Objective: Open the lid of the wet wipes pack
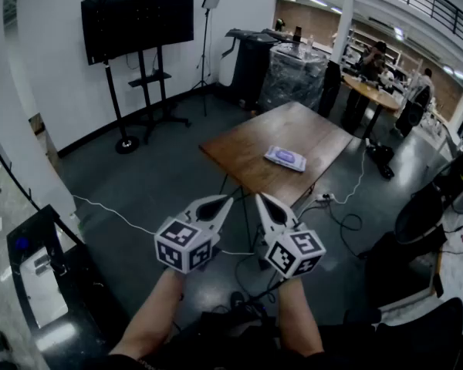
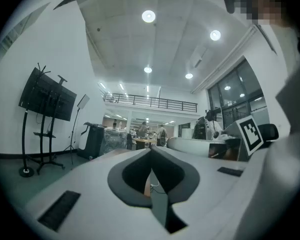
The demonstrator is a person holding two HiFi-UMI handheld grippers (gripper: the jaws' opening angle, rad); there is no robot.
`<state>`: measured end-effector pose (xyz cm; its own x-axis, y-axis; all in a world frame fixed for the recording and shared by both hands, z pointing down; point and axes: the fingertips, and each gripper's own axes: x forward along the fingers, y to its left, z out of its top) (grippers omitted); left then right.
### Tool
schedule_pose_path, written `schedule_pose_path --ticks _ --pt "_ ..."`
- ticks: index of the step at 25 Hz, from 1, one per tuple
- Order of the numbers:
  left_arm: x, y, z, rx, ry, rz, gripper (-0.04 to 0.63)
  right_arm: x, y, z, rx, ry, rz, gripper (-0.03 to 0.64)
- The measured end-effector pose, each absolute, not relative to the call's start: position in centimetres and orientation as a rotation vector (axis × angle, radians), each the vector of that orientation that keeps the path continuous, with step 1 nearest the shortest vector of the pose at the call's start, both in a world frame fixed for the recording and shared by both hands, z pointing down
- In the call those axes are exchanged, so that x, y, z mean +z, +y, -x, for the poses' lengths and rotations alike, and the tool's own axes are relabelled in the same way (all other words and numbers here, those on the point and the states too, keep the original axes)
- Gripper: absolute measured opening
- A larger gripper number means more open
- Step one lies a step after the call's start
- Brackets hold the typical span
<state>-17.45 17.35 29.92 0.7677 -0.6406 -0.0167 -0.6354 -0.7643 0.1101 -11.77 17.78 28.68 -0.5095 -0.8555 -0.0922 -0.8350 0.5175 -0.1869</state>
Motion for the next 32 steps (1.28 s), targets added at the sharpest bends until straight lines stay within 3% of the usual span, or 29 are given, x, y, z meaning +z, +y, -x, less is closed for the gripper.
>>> schedule_pose_path --ticks 19,32 --pt "31.7 15.4 15.6 0.003 -0.939 -2.880 -0.008 30.3 15.9 9.6 -0.163 2.533 1.577 0.009" --pt "34.7 3.2 5.6 0.169 -0.919 -2.884 -0.008 33.1 4.2 -0.6 -0.179 2.534 1.517 0.009"
